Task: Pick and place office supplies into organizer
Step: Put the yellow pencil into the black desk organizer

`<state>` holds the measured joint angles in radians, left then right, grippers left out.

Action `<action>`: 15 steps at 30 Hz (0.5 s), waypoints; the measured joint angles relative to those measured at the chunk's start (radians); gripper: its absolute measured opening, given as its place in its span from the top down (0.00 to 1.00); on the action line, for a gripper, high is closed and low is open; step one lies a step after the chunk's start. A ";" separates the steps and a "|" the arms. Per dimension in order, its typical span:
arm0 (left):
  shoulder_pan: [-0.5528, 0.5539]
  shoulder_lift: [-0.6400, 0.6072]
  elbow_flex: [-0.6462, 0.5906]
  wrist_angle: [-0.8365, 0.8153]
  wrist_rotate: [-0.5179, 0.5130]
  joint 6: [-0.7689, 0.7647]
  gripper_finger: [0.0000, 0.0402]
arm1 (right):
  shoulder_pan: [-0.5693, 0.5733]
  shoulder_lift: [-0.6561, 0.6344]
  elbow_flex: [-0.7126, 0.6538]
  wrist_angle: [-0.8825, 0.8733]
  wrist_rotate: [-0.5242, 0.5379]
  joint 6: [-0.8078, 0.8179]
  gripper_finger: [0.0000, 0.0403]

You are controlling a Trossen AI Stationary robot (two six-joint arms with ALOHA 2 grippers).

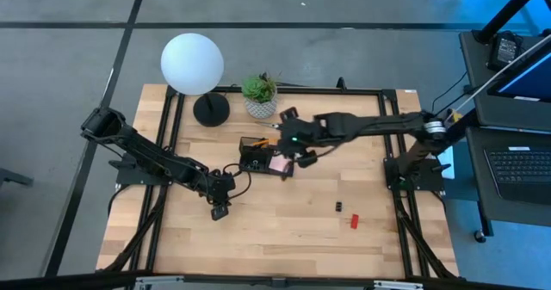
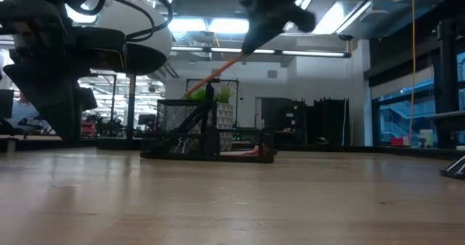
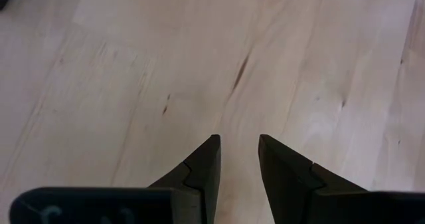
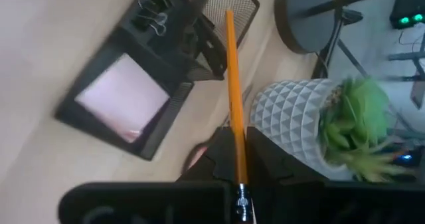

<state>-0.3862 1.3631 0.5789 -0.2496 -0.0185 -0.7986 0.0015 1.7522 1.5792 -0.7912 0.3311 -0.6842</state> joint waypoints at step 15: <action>0.000 0.000 0.000 -0.036 0.000 0.000 0.76 | -0.015 0.248 0.163 -0.003 -0.003 -0.187 0.95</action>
<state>-0.3862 1.3630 0.5788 -0.2860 -0.0188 -0.7986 -0.0132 1.9999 1.7424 -0.7943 0.3283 -0.8716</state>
